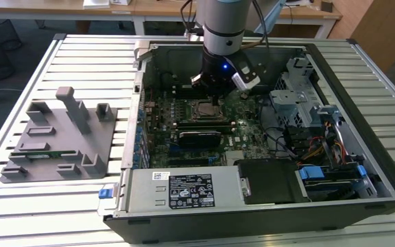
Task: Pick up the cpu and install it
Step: 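Install the second cpu locking lever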
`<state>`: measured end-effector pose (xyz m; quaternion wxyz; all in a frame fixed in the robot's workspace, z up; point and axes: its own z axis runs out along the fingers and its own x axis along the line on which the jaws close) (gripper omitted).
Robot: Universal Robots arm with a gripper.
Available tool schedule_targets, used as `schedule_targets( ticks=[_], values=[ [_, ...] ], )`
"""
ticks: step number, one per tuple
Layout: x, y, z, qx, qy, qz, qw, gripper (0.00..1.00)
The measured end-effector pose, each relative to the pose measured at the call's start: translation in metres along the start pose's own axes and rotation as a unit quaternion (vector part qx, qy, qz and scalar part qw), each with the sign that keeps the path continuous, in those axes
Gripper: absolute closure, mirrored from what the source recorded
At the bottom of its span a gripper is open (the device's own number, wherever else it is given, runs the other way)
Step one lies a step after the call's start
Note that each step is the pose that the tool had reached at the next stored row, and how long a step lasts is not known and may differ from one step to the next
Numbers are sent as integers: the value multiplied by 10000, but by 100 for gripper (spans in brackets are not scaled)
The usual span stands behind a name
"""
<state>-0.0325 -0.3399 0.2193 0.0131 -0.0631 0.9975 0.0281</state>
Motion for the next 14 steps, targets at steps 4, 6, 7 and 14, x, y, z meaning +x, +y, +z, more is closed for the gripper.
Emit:
schedule_targets(
  ticks=[4,6,7,14],
  values=[
    [-3,5,-98,-2,14,1,10000,89],
    [-5,8,-153,-2,24,2,10000,89],
    [-5,9,-175,-3,28,3,10000,89],
    [-3,-16,-215,-5,34,3,10000,89]
  ],
)
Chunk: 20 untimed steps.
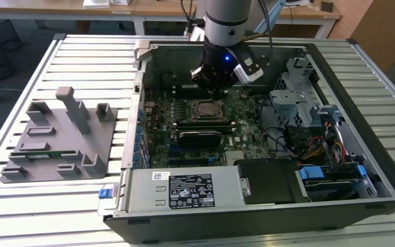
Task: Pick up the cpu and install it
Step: 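Install the second cpu locking lever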
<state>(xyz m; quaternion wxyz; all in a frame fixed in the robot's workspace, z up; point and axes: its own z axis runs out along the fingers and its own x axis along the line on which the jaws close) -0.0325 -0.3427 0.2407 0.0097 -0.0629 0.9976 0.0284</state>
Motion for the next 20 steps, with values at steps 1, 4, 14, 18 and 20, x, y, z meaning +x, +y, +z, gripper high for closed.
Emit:
schedule_targets(
  ticks=[1,4,14,18,20],
  values=[
    [2,-15,0,0,1,0,10000,89],
    [14,-95,-2,0,2,0,10000,89],
    [45,-275,-8,-47,376,32,9993,89],
    [62,-387,-6,-47,377,34,9993,89],
    [77,-409,6,-48,376,34,9993,89]
  ],
)
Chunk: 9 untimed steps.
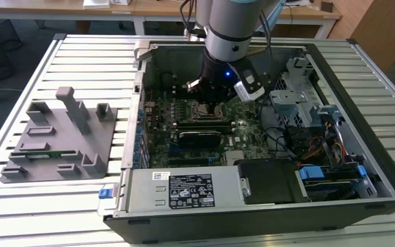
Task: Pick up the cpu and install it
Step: 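Install the second cpu locking lever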
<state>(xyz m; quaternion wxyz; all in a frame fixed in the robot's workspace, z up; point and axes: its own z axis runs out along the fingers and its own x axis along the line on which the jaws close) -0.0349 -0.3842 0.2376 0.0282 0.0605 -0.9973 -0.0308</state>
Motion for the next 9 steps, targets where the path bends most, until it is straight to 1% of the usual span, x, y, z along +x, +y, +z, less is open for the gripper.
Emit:
schedule_targets(
  ticks=[2,7,9],
  values=[
    [27,-2,25,0,0,-1,10000,89],
    [193,14,95,1,1,-1,10000,89],
    [210,14,133,1,1,-1,10000,89]
  ],
)
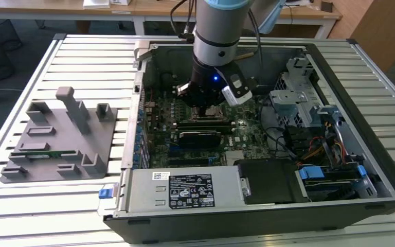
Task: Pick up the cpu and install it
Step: 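Install the second cpu locking lever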
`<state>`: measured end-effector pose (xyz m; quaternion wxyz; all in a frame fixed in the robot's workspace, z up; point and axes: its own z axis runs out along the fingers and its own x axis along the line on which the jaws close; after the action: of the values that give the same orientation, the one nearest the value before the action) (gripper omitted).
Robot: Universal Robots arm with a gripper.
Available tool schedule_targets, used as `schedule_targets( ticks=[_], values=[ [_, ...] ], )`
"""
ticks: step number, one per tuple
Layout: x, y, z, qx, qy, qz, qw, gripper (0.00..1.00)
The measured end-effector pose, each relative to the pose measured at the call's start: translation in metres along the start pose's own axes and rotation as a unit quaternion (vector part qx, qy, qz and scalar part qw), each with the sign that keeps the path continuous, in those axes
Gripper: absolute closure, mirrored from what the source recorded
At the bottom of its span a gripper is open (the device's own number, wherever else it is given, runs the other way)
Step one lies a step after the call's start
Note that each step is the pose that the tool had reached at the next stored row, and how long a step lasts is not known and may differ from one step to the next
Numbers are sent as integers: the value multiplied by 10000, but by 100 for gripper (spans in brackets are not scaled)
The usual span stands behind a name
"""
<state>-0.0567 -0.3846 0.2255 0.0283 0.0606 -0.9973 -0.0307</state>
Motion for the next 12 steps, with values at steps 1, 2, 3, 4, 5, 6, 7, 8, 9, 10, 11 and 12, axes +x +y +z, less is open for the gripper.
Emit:
schedule_targets(
  ticks=[1,2,3,4,5,6,7,8,9,10,11,12],
  values=[
    [1,-1,18,1,0,0,10000,89],
    [1,-2,36,0,0,-1,10000,89],
    [2,-4,51,-1,0,-1,10000,89],
    [4,-12,60,-2,0,-1,10000,89],
    [7,-26,63,-2,0,1,10000,89],
    [10,-45,66,-3,0,3,10000,89],
    [15,-70,68,-4,-1,3,10000,89],
    [19,-85,70,-5,-1,4,10000,89],
    [28,-97,73,-6,-1,5,10000,89],
    [39,-100,76,-6,-1,5,10000,89],
    [58,-101,80,-7,-1,5,10000,89],
    [79,-99,87,-9,-2,5,10000,89]
  ],
)
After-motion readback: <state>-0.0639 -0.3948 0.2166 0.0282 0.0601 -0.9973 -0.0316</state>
